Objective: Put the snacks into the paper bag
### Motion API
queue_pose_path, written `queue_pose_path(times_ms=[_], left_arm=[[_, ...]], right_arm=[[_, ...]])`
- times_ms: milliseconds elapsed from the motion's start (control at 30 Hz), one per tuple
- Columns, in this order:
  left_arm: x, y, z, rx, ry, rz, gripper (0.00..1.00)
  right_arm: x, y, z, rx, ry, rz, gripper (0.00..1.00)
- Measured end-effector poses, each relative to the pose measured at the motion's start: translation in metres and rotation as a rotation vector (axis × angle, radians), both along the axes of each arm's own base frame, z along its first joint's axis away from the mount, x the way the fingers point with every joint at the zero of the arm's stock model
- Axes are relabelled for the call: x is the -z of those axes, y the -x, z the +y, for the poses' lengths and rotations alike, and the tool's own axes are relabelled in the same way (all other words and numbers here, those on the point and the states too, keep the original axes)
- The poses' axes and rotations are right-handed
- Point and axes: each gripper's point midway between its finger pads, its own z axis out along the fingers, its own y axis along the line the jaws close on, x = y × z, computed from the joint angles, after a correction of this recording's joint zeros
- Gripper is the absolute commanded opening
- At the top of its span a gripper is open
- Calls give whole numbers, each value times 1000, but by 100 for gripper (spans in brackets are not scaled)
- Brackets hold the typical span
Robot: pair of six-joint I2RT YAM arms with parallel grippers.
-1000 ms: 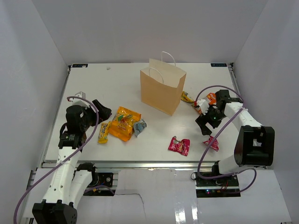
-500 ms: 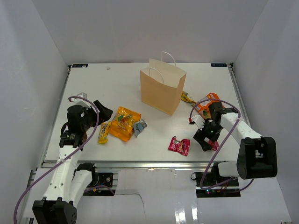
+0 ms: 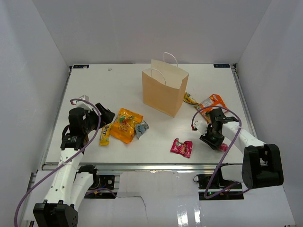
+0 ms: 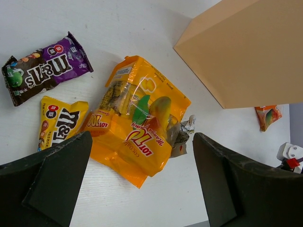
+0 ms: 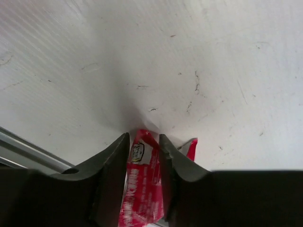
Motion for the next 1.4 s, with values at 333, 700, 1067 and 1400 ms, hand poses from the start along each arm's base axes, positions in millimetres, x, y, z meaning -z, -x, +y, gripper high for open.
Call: queue_pose_path(times_ms=[333, 700, 1067, 1400], left_arm=[[-1, 1, -4, 18, 16, 0, 98], [-2, 3, -9, 31, 44, 6, 98], [-1, 4, -10, 15, 73, 26, 98], [26, 12, 8, -178, 121, 189, 98]], right_arm=[[-55, -44, 42, -29, -213, -117, 8], [-256, -138, 133, -170, -692, -456, 8], [-417, -194, 210, -189, -1186, -579, 8], [-350, -231, 255, -25, -1210, -373, 40]])
